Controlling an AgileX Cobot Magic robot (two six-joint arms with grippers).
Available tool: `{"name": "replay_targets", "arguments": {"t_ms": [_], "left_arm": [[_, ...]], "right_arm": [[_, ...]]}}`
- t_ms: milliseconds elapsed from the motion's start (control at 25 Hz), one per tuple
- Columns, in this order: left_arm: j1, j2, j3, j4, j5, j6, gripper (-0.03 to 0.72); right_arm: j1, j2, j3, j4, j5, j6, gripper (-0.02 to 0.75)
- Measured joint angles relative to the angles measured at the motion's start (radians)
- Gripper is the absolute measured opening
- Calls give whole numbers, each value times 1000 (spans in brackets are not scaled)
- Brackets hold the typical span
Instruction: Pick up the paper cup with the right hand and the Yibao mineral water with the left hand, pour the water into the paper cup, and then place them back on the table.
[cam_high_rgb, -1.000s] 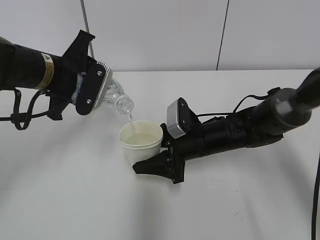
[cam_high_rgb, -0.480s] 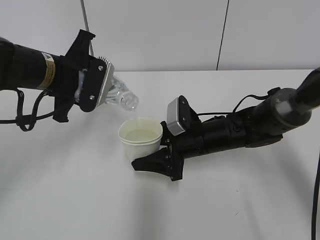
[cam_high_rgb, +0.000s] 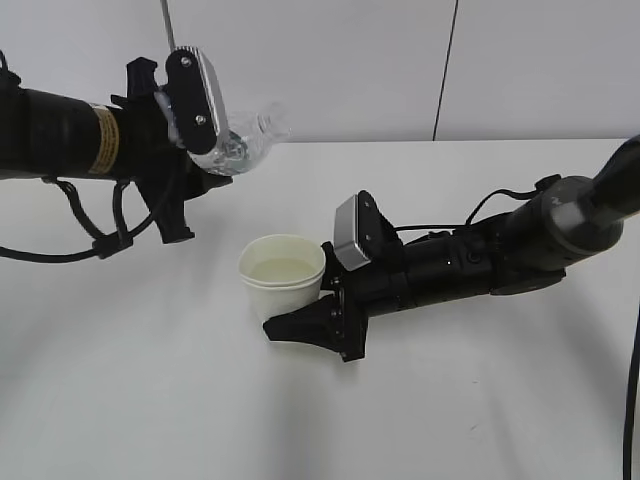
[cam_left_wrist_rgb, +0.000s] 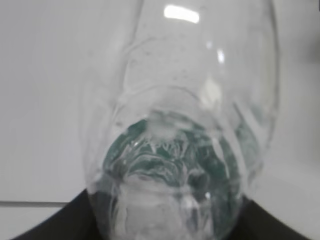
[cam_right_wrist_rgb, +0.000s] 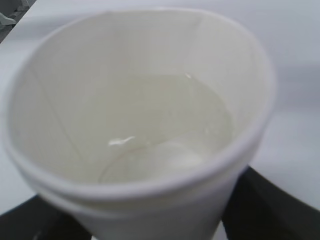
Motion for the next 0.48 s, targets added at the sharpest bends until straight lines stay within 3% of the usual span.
{"name": "replay_targets", "arguments": {"t_ms": [280, 480], "left_arm": [[0, 55, 0, -181, -69, -166, 333], [5, 70, 40, -237, -198, -188, 333]], "right_arm": [[-32, -4, 0, -31, -2, 1, 521], [-77, -34, 0, -53, -2, 37, 521]]}}
